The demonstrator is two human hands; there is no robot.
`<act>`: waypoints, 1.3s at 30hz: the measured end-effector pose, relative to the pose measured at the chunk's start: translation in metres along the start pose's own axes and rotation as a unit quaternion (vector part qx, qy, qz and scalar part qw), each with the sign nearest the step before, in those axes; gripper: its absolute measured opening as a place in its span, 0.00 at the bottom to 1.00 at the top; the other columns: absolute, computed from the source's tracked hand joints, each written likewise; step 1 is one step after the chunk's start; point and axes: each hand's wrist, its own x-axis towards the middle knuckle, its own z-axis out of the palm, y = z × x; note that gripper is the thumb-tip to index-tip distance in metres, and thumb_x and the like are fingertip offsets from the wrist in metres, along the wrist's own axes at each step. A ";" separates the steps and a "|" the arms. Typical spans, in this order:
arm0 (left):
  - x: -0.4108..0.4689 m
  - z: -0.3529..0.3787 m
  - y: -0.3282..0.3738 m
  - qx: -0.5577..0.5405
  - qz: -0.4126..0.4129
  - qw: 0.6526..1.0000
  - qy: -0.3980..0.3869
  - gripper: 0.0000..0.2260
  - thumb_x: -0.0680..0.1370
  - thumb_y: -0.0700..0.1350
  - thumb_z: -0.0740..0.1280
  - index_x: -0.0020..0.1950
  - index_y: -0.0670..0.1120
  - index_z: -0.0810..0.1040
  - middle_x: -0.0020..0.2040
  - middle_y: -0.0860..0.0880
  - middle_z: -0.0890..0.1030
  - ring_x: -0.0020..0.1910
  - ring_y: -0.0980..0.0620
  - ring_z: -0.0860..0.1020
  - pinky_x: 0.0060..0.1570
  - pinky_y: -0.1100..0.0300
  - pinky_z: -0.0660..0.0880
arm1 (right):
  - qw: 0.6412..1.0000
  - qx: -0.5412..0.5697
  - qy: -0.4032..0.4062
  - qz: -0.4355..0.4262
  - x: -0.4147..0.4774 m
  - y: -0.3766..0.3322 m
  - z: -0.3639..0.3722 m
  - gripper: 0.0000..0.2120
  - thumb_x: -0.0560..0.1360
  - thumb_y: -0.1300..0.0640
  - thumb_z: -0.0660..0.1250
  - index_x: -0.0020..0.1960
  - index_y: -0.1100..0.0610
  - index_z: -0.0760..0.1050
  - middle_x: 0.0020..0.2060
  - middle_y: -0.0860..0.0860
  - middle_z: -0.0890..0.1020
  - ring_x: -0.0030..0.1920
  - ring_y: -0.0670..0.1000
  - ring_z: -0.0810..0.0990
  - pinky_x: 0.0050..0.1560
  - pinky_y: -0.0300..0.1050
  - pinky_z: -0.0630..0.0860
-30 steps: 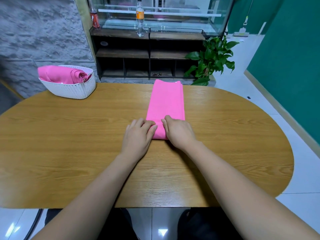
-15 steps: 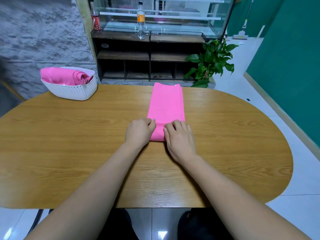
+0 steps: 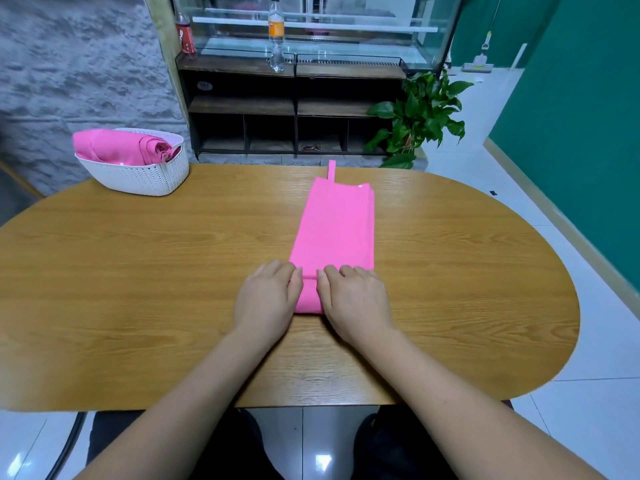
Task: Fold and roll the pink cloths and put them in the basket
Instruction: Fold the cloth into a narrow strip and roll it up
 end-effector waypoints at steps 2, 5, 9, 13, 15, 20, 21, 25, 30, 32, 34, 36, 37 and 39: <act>-0.005 0.001 0.003 0.001 0.021 1.000 0.008 0.17 0.87 0.54 0.54 0.52 0.49 0.81 0.49 0.49 0.78 0.49 0.43 0.75 0.49 0.46 0.73 | 1.000 0.006 -0.015 0.014 0.007 0.001 -0.003 0.18 0.85 0.47 0.58 0.42 0.53 0.79 0.31 0.55 0.81 0.31 0.61 0.81 0.32 0.52 0.73; 0.000 0.002 0.008 0.007 0.019 1.000 0.015 0.17 0.87 0.55 0.54 0.53 0.50 0.80 0.49 0.51 0.77 0.50 0.45 0.74 0.49 0.46 0.71 | 0.997 0.020 -0.064 0.037 0.018 0.001 -0.005 0.22 0.86 0.45 0.53 0.45 0.53 0.80 0.35 0.56 0.85 0.35 0.63 0.84 0.34 0.53 0.75; 0.016 0.008 0.007 -0.016 0.025 1.000 0.002 0.19 0.88 0.54 0.52 0.48 0.48 0.77 0.45 0.48 0.76 0.46 0.42 0.74 0.46 0.46 0.72 | 0.998 0.025 -0.045 0.037 0.016 0.002 -0.003 0.18 0.86 0.46 0.55 0.46 0.52 0.78 0.39 0.55 0.83 0.38 0.62 0.83 0.35 0.53 0.74; 0.030 0.004 0.004 -0.020 0.026 0.999 -0.042 0.22 0.87 0.54 0.50 0.46 0.46 0.78 0.43 0.47 0.78 0.46 0.40 0.77 0.45 0.46 0.74 | 1.000 -0.006 0.013 -0.020 0.007 0.002 -0.002 0.14 0.86 0.48 0.57 0.49 0.54 0.76 0.45 0.56 0.77 0.46 0.60 0.74 0.47 0.59 0.71; 0.038 0.001 0.006 -0.005 0.020 0.998 -0.057 0.24 0.86 0.56 0.50 0.46 0.46 0.80 0.43 0.45 0.81 0.47 0.39 0.79 0.43 0.46 0.75 | 1.000 -0.006 0.017 -0.018 0.007 0.000 -0.004 0.14 0.87 0.48 0.57 0.50 0.54 0.75 0.45 0.56 0.76 0.46 0.60 0.73 0.48 0.59 0.70; 0.052 0.003 0.010 0.000 -0.035 0.995 -0.096 0.21 0.88 0.53 0.54 0.49 0.44 0.82 0.50 0.42 0.84 0.51 0.35 0.81 0.46 0.46 0.74 | 1.000 0.007 0.017 0.002 0.016 0.003 -0.001 0.15 0.86 0.49 0.57 0.48 0.55 0.77 0.42 0.57 0.78 0.43 0.62 0.76 0.46 0.59 0.72; 0.053 0.004 0.011 0.009 -0.042 0.994 -0.096 0.21 0.88 0.53 0.54 0.50 0.45 0.83 0.51 0.42 0.84 0.51 0.36 0.81 0.46 0.46 0.74 | 1.000 0.014 0.011 0.003 0.020 0.005 0.000 0.15 0.86 0.49 0.57 0.47 0.55 0.77 0.40 0.57 0.78 0.42 0.62 0.77 0.45 0.59 0.73; 0.045 0.011 0.008 0.021 0.020 0.999 -0.024 0.18 0.86 0.55 0.54 0.51 0.48 0.79 0.50 0.48 0.79 0.51 0.41 0.76 0.50 0.46 0.73 | 0.998 0.045 -0.040 0.017 0.036 0.009 -0.002 0.18 0.86 0.48 0.56 0.46 0.55 0.78 0.39 0.57 0.82 0.39 0.63 0.81 0.39 0.56 0.74; 0.042 0.015 0.004 -0.074 0.032 0.997 -0.007 0.14 0.85 0.59 0.58 0.51 0.52 0.76 0.47 0.55 0.79 0.50 0.49 0.78 0.50 0.48 0.72 | 0.991 0.088 -0.082 0.056 0.047 0.016 -0.002 0.21 0.87 0.45 0.52 0.50 0.54 0.79 0.45 0.58 0.86 0.46 0.65 0.84 0.42 0.56 0.74; 0.047 0.015 0.001 -0.129 0.028 0.991 -0.032 0.16 0.84 0.60 0.58 0.49 0.51 0.77 0.45 0.55 0.81 0.47 0.51 0.79 0.49 0.48 0.74 | 0.992 0.087 -0.079 0.054 0.046 0.015 -0.004 0.21 0.87 0.45 0.51 0.51 0.54 0.79 0.45 0.58 0.86 0.46 0.65 0.84 0.42 0.56 0.74; 0.052 0.012 -0.007 -0.175 0.018 0.981 -0.079 0.20 0.84 0.62 0.56 0.50 0.50 0.79 0.44 0.53 0.82 0.46 0.50 0.80 0.50 0.46 0.75 | 0.994 0.075 -0.067 0.045 0.043 0.014 -0.003 0.20 0.87 0.45 0.52 0.50 0.54 0.78 0.43 0.57 0.85 0.44 0.64 0.84 0.40 0.55 0.73; 0.053 0.010 -0.017 -0.191 0.007 0.975 -0.114 0.24 0.84 0.65 0.52 0.52 0.51 0.82 0.46 0.53 0.85 0.48 0.49 0.82 0.52 0.47 0.76 | 0.996 0.058 -0.054 0.030 0.039 0.014 -0.001 0.19 0.87 0.46 0.53 0.49 0.54 0.78 0.41 0.56 0.84 0.40 0.63 0.83 0.37 0.54 0.72; 0.052 0.008 -0.021 -0.196 0.002 0.974 -0.115 0.26 0.83 0.67 0.51 0.53 0.52 0.82 0.47 0.54 0.86 0.49 0.50 0.82 0.53 0.48 0.76 | 0.997 0.052 -0.047 0.023 0.037 0.014 -0.001 0.19 0.86 0.47 0.53 0.48 0.54 0.78 0.39 0.56 0.84 0.39 0.63 0.83 0.35 0.54 0.71; 0.049 0.006 -0.025 -0.194 0.006 0.976 -0.097 0.28 0.84 0.69 0.49 0.51 0.52 0.82 0.46 0.54 0.86 0.49 0.49 0.82 0.52 0.48 0.77 | 0.998 0.044 -0.037 0.009 0.033 0.018 -0.001 0.19 0.86 0.47 0.53 0.47 0.54 0.77 0.37 0.56 0.83 0.37 0.63 0.83 0.34 0.54 0.71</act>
